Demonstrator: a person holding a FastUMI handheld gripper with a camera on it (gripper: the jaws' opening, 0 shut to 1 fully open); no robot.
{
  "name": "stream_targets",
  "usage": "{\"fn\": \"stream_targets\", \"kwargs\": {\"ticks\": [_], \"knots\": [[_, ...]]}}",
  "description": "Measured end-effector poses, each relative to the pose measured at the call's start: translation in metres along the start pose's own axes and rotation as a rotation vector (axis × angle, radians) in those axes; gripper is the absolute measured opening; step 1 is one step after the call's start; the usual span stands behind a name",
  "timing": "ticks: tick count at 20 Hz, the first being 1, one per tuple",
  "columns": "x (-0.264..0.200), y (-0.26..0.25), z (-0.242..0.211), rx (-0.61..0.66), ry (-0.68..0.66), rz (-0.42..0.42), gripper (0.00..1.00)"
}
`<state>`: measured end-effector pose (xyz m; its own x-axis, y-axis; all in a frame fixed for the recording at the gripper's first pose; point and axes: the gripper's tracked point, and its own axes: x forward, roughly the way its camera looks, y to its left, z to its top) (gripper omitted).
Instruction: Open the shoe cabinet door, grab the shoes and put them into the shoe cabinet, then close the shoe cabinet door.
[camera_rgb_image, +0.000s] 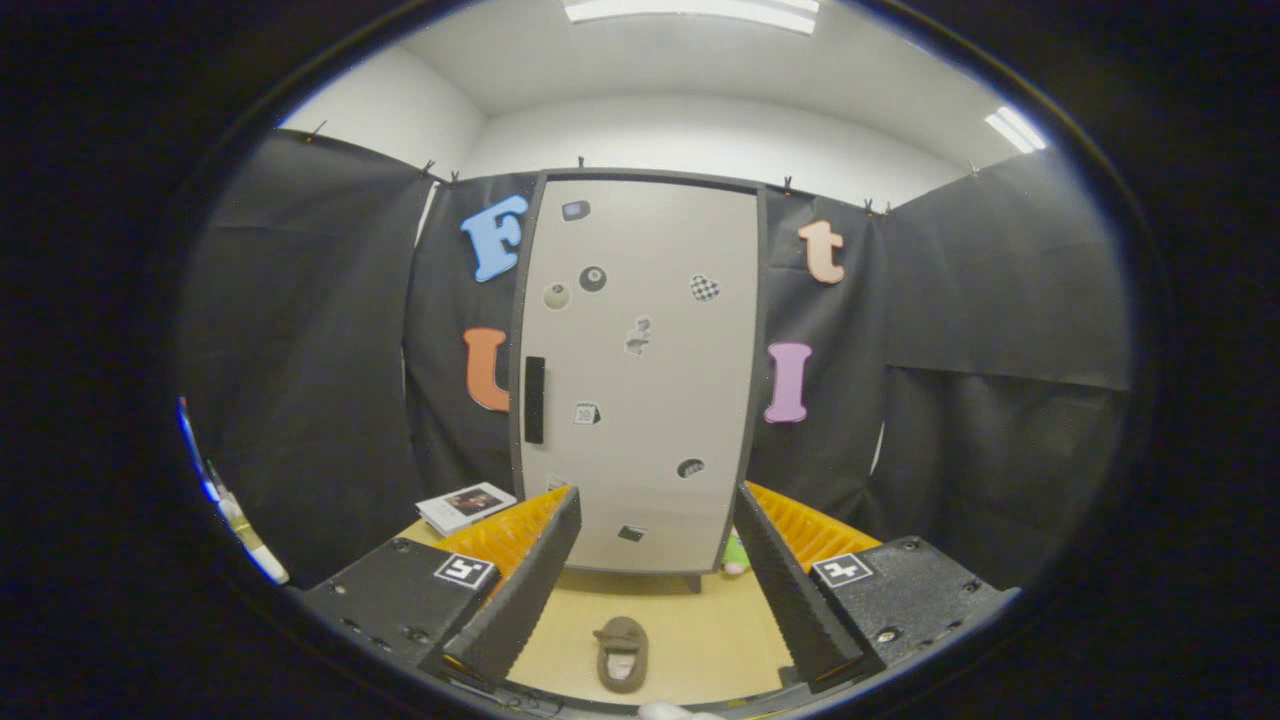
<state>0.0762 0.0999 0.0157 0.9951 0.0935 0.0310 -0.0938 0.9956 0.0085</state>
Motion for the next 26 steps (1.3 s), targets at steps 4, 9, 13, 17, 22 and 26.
{"fn": "stream_targets", "kwargs": {"ticks": [4,9,13,17,22,26], "knots": [[0.053,0.044,-0.008,0.026,0.025,0.055,1.00],[0.131,0.087,-0.012,0.024,0.039,0.116,1.00],[0.191,0.110,-0.005,0.059,0.042,0.145,1.00],[0.244,0.127,0.003,0.045,0.036,0.157,1.00],[0.285,0.146,0.003,0.041,0.043,0.164,0.98],[0.306,0.154,0.001,0.057,0.072,0.158,0.79]]}}
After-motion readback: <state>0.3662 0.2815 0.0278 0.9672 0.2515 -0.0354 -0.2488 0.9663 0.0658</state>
